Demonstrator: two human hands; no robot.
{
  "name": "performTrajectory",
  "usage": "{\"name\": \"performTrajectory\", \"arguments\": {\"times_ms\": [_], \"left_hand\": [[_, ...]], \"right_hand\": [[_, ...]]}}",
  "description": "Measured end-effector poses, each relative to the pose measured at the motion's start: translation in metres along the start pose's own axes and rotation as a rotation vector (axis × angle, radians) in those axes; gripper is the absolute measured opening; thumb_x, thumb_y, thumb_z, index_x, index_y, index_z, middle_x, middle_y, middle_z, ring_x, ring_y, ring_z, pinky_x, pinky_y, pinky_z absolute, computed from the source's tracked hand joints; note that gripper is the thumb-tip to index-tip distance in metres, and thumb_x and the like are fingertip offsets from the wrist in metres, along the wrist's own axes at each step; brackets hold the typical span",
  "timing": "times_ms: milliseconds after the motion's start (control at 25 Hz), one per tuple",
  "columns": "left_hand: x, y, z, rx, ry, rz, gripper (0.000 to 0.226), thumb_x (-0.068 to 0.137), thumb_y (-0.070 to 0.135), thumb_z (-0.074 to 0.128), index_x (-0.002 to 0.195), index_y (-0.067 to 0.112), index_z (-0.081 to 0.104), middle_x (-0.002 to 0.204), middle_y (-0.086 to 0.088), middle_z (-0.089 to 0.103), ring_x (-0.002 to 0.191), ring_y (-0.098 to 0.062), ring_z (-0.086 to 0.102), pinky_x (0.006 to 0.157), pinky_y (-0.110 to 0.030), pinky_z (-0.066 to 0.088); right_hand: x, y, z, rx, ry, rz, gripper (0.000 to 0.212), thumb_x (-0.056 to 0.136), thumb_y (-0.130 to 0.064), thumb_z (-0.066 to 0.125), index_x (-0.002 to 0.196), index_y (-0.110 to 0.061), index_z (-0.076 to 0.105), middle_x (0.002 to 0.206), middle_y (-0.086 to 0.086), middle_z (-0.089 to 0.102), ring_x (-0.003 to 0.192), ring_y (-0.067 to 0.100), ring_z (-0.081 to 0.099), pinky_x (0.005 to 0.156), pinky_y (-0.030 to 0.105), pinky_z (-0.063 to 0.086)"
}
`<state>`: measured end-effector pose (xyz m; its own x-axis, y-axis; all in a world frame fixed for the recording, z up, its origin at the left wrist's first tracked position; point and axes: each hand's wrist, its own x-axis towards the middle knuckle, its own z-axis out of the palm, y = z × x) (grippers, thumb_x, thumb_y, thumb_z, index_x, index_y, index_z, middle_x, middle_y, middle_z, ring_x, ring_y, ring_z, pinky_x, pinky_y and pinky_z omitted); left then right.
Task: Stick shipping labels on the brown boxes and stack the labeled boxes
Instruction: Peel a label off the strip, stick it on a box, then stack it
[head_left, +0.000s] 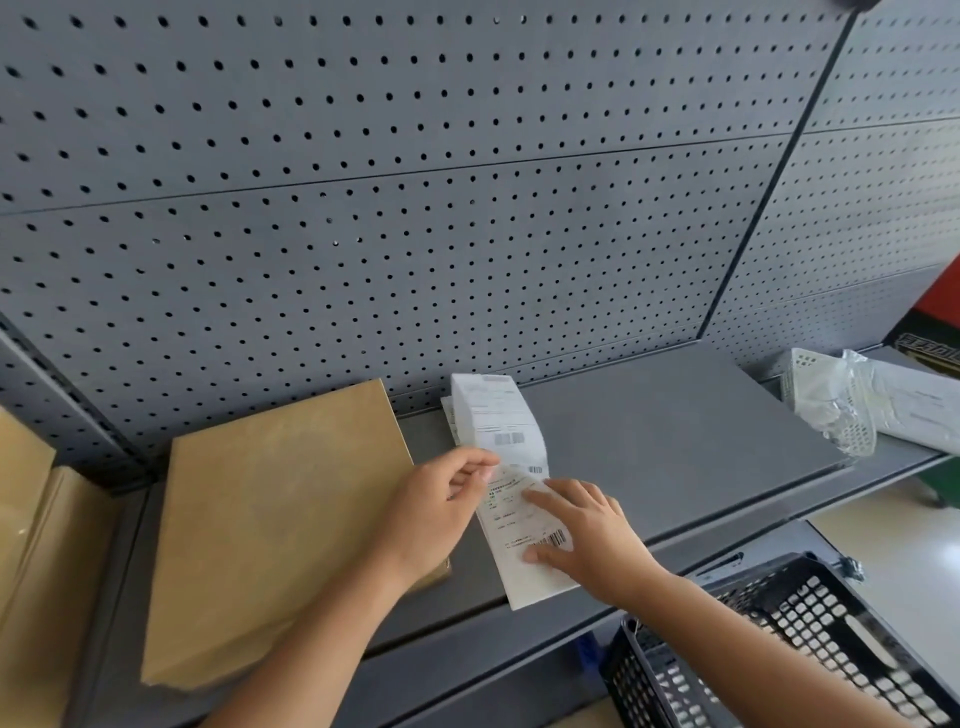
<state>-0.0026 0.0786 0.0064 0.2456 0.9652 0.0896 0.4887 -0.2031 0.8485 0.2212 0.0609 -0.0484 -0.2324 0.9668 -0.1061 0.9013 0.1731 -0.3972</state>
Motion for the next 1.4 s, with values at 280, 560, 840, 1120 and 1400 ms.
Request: {"name": "performTrajectory", "arguments": {"times_ms": [280, 560, 840, 1120, 1400], "left_hand": [[0.001, 0.000, -0.004, -0.133, 0.100, -0.050, 0.012, 0.100, 0.027, 0.061, 0.105, 0.023, 0.071, 0.093, 0.009, 0.076, 0.090, -0.005, 0.072, 0.086, -0.034, 0.060], [0.006, 0.005, -0.011, -0.466, 0.187, -0.186, 0.031, 0.097, 0.036, 0.064, 0.100, 0.005, 0.066, 0.086, -0.007, 0.075, 0.083, -0.028, 0.073, 0.078, -0.035, 0.063], [0.009, 0.011, -0.029, -0.756, 0.036, -0.305, 0.027, 0.104, 0.029, 0.055, 0.115, 0.008, 0.069, 0.106, -0.008, 0.080, 0.098, -0.023, 0.075, 0.078, -0.027, 0.059], [0.009, 0.007, -0.028, -0.759, 0.087, -0.303, 0.020, 0.100, 0.014, 0.062, 0.109, -0.002, 0.069, 0.102, -0.013, 0.080, 0.095, -0.027, 0.076, 0.079, -0.034, 0.063], [0.011, 0.007, -0.027, -0.783, 0.093, -0.319, 0.021, 0.101, 0.015, 0.060, 0.106, 0.000, 0.074, 0.097, -0.018, 0.079, 0.086, -0.027, 0.075, 0.081, -0.038, 0.062]], "right_hand": [[-0.001, -0.025, -0.030, 0.437, 0.346, 0.080, 0.037, 0.100, -0.006, 0.052, 0.127, -0.029, 0.061, 0.122, -0.014, 0.053, 0.102, 0.009, 0.059, 0.073, 0.017, 0.056], [-0.023, -0.056, -0.077, 0.916, 0.481, 0.054, 0.034, 0.099, 0.002, 0.052, 0.112, -0.026, 0.066, 0.104, -0.003, 0.076, 0.089, 0.017, 0.074, 0.070, 0.039, 0.063], [-0.039, -0.071, -0.070, 1.069, 0.314, 0.007, 0.043, 0.099, 0.006, 0.050, 0.117, -0.031, 0.061, 0.107, 0.010, 0.075, 0.093, 0.029, 0.073, 0.070, 0.048, 0.063], [-0.013, -0.063, -0.048, 0.390, 0.428, -0.087, 0.039, 0.094, -0.010, 0.064, 0.125, -0.031, 0.059, 0.127, -0.018, 0.048, 0.113, 0.009, 0.055, 0.086, 0.019, 0.053], [0.031, -0.093, -0.054, -0.135, 0.628, -0.291, 0.027, 0.087, -0.026, 0.072, 0.114, -0.028, 0.070, 0.115, -0.002, 0.062, 0.112, 0.026, 0.051, 0.095, 0.044, 0.042]]}}
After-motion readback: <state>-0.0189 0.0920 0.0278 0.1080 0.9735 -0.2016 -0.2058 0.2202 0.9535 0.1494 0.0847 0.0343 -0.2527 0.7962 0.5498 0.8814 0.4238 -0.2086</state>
